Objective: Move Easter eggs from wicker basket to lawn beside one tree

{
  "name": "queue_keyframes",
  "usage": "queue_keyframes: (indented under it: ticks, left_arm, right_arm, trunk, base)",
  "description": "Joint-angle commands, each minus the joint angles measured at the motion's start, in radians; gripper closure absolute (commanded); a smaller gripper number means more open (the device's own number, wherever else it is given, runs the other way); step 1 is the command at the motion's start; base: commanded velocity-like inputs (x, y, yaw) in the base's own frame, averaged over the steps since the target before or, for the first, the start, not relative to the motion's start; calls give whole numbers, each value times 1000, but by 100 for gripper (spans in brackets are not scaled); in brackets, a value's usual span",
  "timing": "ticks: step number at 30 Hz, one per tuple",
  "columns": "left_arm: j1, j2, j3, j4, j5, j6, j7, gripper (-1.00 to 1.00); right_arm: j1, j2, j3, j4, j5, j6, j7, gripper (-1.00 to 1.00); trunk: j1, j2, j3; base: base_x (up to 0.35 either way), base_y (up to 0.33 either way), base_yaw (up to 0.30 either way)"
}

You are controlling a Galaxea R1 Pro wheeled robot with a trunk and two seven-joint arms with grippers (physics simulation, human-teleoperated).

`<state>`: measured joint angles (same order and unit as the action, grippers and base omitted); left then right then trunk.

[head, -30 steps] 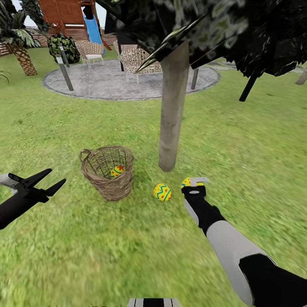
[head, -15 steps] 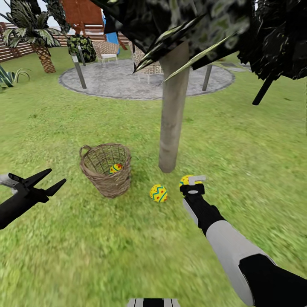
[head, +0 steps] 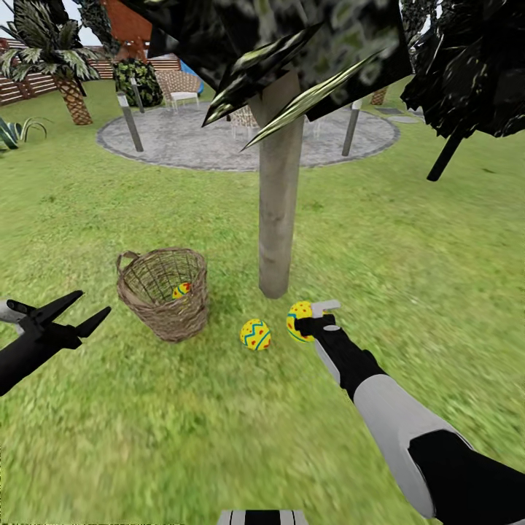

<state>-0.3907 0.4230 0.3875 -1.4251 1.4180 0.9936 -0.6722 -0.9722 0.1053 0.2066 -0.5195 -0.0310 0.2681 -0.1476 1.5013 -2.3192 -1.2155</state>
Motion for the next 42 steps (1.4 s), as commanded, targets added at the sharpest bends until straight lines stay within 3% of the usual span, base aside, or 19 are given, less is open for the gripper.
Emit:
queue_keyframes:
  ticks: [1, 10, 21, 24, 27, 31, 33, 42]
  left_arm:
    - [-1, 0, 1, 1, -2, 4, -6, -100]
    - [0, -1, 2, 8, -2, 3, -7, -100]
    - [2, -1, 2, 11, -1, 4, -7, -100]
    - [10, -1, 2, 10, -1, 3, -7, -100]
    - [10, -1, 4, 6, -1, 3, -7, -100]
    - [10, 5, 20, 0, -1, 3, -8, -100]
    - [10, 4, 45, -1, -1, 5, -22, -100]
    - [10, 7, 47, 0, -1, 5, -47, -100]
  right_arm:
    - [0, 0, 7, -2, -1, 7, -9, 100]
    - [0, 1, 6, -2, 3, 4, -15, 100]
    - [0, 4, 8, 1, 4, 13, -20, 100]
    - [-18, 34, 10, 33, -4, 36, -21, 100]
    - [-64, 44, 9, 102, -10, 47, -21, 100]
    - [-73, 62, 8, 115, -13, 45, -21, 100]
    - [-74, 63, 6, 125, -13, 44, -21, 100]
    - [-72, 61, 3, 114, -9, 37, -21, 100]
  trunk:
    - [0, 0, -1]
    - [0, 0, -1]
    - [0, 0, -1]
    - [0, 0, -1]
    - [11, -21, -10]
    - [27, -49, -23]
    - [34, -63, -29]
    - [69, -126, -57]
  base:
    - [0, 0, 233]
    - [45, -268, 281]
    - [219, -213, 19]
    - [12, -8, 0]
    - [1, 0, 0]
    - [0, 0, 0]
    - [0, 0, 0]
    - [0, 0, 0]
